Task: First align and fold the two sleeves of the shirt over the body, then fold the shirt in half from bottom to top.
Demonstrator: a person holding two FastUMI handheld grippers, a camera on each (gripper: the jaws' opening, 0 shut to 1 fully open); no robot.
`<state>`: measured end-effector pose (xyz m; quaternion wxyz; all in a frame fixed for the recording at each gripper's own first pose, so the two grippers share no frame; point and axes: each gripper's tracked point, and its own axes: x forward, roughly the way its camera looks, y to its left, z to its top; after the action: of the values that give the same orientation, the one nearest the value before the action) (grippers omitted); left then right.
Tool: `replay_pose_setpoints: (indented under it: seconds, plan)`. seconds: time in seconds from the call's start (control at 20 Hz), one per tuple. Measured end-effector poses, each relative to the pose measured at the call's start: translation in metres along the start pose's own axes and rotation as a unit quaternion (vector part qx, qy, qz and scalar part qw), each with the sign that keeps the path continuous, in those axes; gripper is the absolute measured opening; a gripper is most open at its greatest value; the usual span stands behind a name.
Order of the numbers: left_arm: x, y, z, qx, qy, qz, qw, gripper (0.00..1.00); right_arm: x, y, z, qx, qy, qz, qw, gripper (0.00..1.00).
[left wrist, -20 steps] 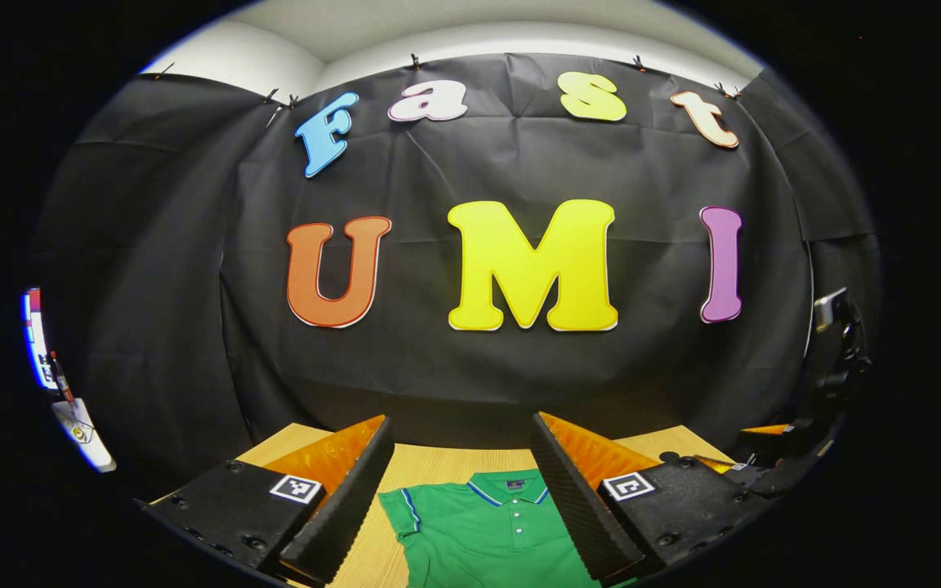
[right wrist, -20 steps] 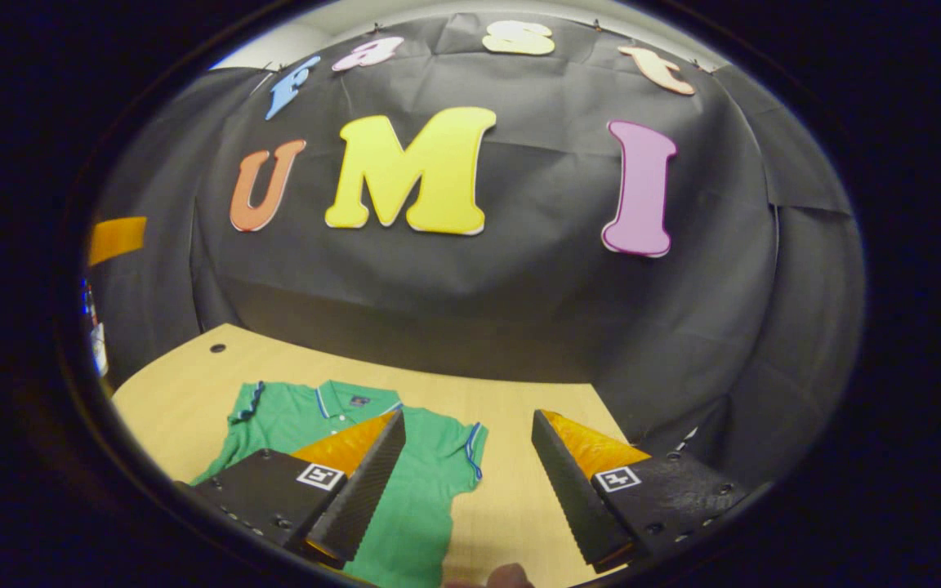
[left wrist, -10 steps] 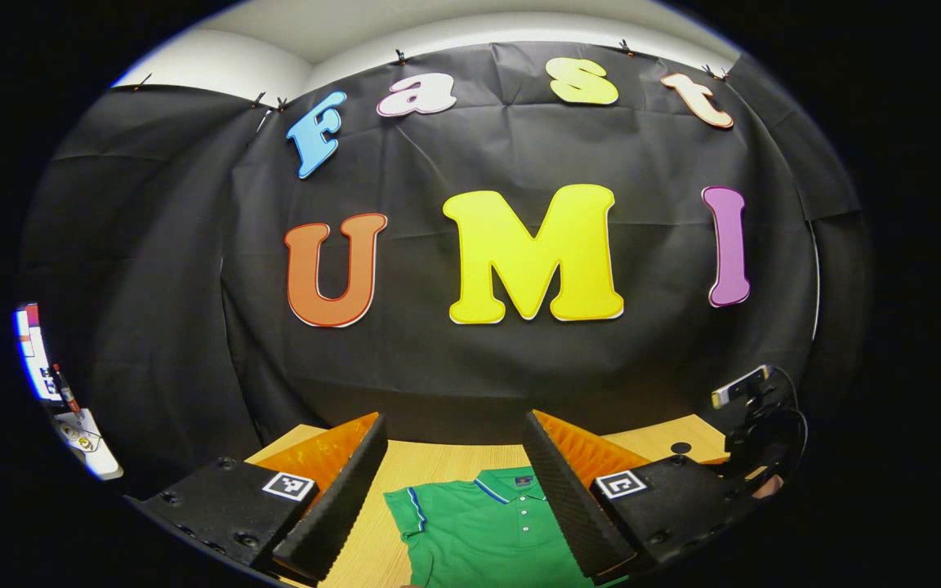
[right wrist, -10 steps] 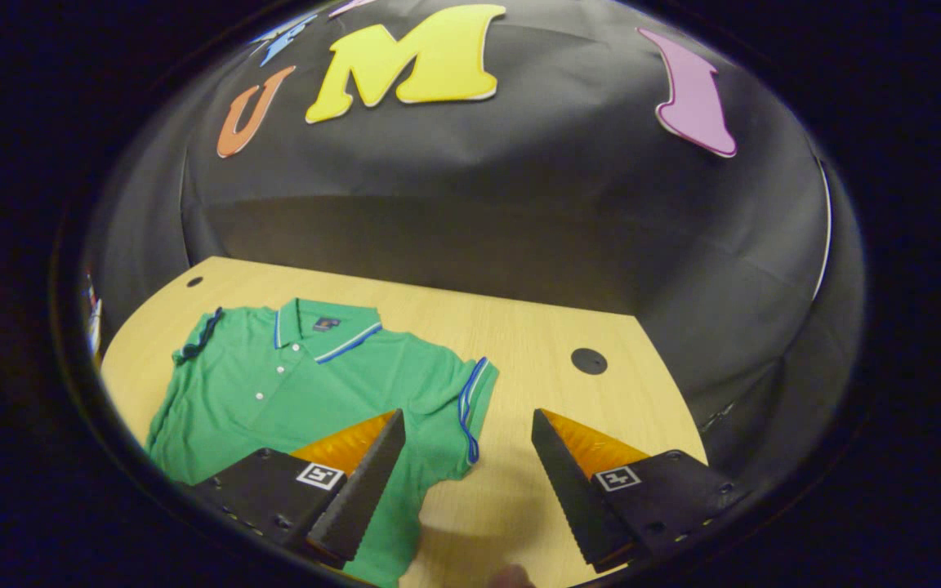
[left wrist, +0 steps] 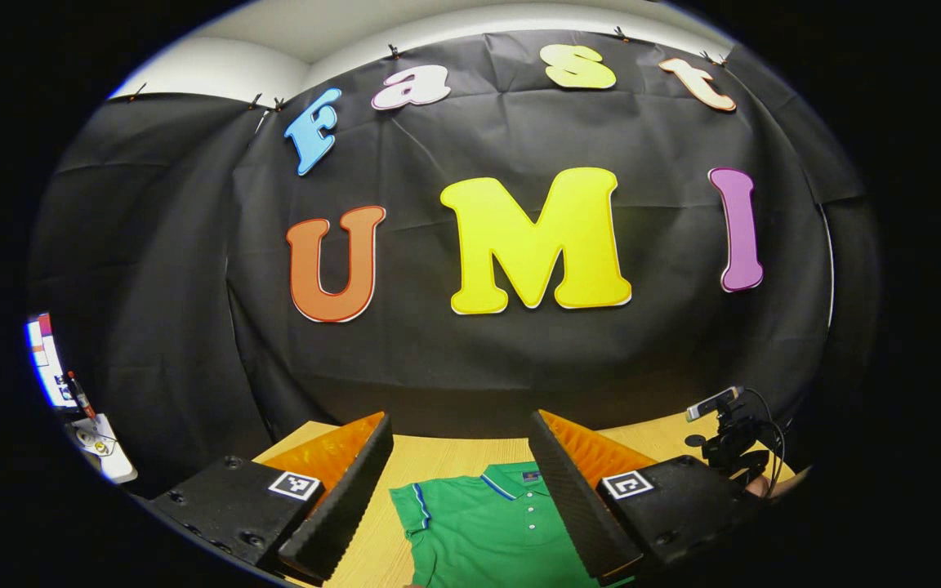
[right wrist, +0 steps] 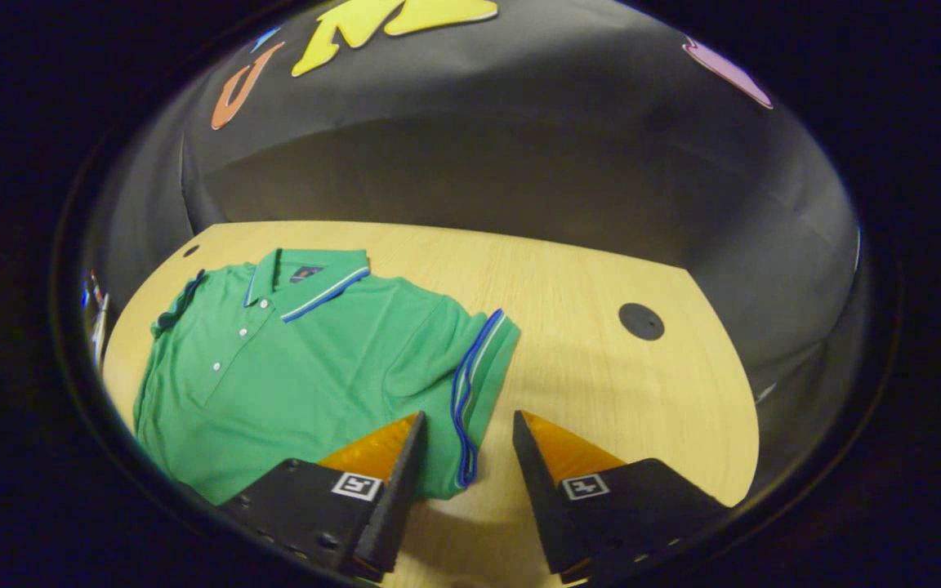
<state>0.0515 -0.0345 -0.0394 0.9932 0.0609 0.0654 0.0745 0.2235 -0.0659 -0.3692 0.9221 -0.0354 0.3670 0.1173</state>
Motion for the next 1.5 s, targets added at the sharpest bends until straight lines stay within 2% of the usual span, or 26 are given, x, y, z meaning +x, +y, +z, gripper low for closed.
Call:
replay_pose_setpoints:
  seconds: [0.2, 0.3, 0.45, 0.5, 0.8, 1.1, 1.5]
  plan:
    - [0.002, -0.007, -0.005, 0.001, 0.011, -0.005, 1.0, 1.0, 0.001, 0.009, 0.001, 0.023, 0.013, 0.016, 1.0, 0.15]
    - [0.002, -0.009, -0.004, 0.003, 0.011, -0.007, 1.0, 1.0, 0.002, 0.009, 0.003, 0.035, 0.017, 0.019, 0.999, 0.06]
    - [0.003, -0.015, 0.0, 0.01, 0.006, -0.01, 1.0, 1.0, -0.001, 0.001, 0.004, 0.062, 0.014, 0.021, 0.998, 0.06]
    - [0.003, -0.017, 0.0, 0.011, 0.005, -0.012, 1.0, 1.0, -0.007, 0.001, 0.008, 0.07, 0.013, 0.023, 0.997, 0.0]
    - [-0.008, -0.01, -0.003, -0.013, 0.009, -0.004, 1.0, 1.0, -0.034, 0.013, 0.046, 0.08, -0.029, 0.029, 0.996, 0.0]
    - [-0.015, 0.022, -0.007, -0.024, 0.013, 0.01, 1.0, 1.0, -0.059, 0.07, 0.085, 0.072, -0.056, 0.04, 0.995, 0.0]
    - [-0.03, 0.096, -0.021, -0.023, 0.03, 0.05, 0.998, 1.0, -0.022, 0.135, 0.074, 0.047, -0.011, 0.022, 0.999, 0.0]
